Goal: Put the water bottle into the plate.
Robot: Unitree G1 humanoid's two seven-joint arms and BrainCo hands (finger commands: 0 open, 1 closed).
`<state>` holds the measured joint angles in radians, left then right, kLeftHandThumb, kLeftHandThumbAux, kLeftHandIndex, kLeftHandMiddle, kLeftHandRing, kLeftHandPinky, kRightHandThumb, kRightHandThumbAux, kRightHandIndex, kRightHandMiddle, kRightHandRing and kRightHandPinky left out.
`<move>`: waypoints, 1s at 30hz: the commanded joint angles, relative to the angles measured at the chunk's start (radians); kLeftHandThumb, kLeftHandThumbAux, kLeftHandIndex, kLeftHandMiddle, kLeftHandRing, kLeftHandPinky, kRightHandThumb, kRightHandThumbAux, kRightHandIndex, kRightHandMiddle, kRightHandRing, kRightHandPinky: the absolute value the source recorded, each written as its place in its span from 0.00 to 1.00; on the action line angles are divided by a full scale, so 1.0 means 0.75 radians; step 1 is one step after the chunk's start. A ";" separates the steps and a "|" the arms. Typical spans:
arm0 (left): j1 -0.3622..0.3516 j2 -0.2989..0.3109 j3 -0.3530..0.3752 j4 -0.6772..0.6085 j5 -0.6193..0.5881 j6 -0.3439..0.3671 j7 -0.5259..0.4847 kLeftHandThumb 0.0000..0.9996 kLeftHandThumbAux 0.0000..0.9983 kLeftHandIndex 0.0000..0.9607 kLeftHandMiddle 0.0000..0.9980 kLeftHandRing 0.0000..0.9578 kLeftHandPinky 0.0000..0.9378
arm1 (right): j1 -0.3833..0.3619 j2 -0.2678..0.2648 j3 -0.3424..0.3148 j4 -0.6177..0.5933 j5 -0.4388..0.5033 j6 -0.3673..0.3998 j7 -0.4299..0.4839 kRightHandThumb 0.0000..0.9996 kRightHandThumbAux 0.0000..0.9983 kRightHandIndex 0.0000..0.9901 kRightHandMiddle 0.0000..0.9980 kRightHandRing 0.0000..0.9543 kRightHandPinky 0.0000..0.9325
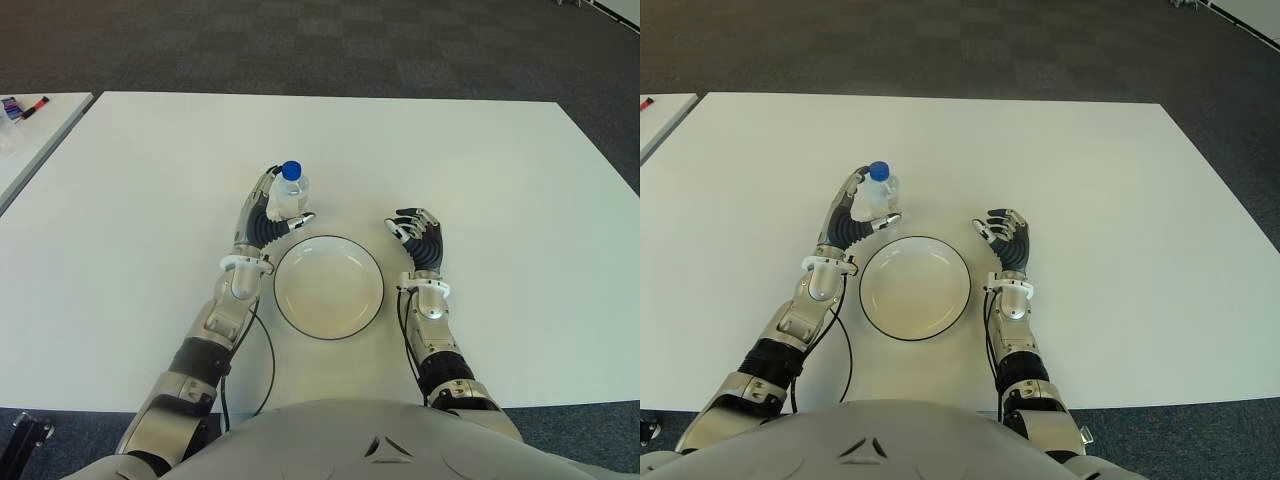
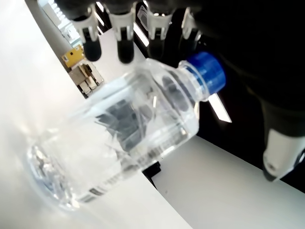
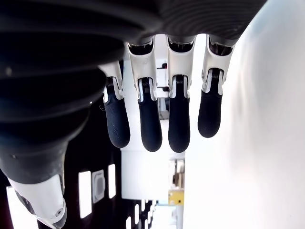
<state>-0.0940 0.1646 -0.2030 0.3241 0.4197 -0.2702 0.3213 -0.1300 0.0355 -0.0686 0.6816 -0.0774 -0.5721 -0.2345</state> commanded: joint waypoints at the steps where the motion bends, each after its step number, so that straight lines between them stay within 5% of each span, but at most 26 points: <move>1: -0.007 -0.002 0.015 0.012 -0.028 -0.018 -0.034 0.01 0.62 0.00 0.00 0.16 0.00 | 0.050 0.008 0.003 0.036 -0.005 0.059 -0.005 0.70 0.73 0.42 0.42 0.45 0.46; 30: -0.103 -0.016 0.010 0.069 -0.021 -0.035 -0.040 0.00 0.60 0.00 0.00 0.00 0.00 | 0.056 0.011 0.012 0.018 0.000 0.073 -0.002 0.70 0.73 0.42 0.42 0.46 0.46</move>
<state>-0.1564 0.1550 -0.1977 0.3562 0.4036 -0.2961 0.3055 -0.1238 0.0356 -0.0607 0.6613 -0.0787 -0.5550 -0.2381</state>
